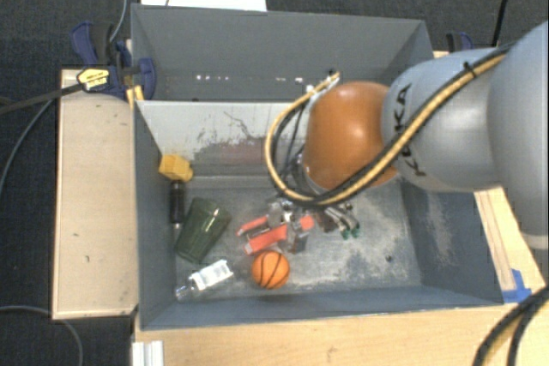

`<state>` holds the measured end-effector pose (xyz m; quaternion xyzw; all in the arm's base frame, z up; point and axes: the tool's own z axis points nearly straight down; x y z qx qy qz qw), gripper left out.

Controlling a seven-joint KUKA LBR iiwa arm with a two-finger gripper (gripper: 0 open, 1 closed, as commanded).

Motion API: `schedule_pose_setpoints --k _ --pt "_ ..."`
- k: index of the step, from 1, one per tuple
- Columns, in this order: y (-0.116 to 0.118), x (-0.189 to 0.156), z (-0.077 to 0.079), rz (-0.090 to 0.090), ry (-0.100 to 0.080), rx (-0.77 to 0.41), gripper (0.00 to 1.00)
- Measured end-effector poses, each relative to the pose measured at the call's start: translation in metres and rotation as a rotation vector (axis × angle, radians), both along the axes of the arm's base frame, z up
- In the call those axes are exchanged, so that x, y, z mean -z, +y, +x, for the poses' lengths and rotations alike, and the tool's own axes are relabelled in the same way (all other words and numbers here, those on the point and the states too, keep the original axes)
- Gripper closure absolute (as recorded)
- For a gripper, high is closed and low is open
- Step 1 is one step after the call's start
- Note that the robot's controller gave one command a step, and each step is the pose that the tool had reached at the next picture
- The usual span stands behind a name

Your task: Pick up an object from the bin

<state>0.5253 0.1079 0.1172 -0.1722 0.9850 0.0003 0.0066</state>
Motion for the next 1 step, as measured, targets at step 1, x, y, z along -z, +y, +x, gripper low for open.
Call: schedule_pose_setpoints --k 1 --pt "0.0004 -0.0325 0.0039 0.004 -0.015 -0.019 1.0"
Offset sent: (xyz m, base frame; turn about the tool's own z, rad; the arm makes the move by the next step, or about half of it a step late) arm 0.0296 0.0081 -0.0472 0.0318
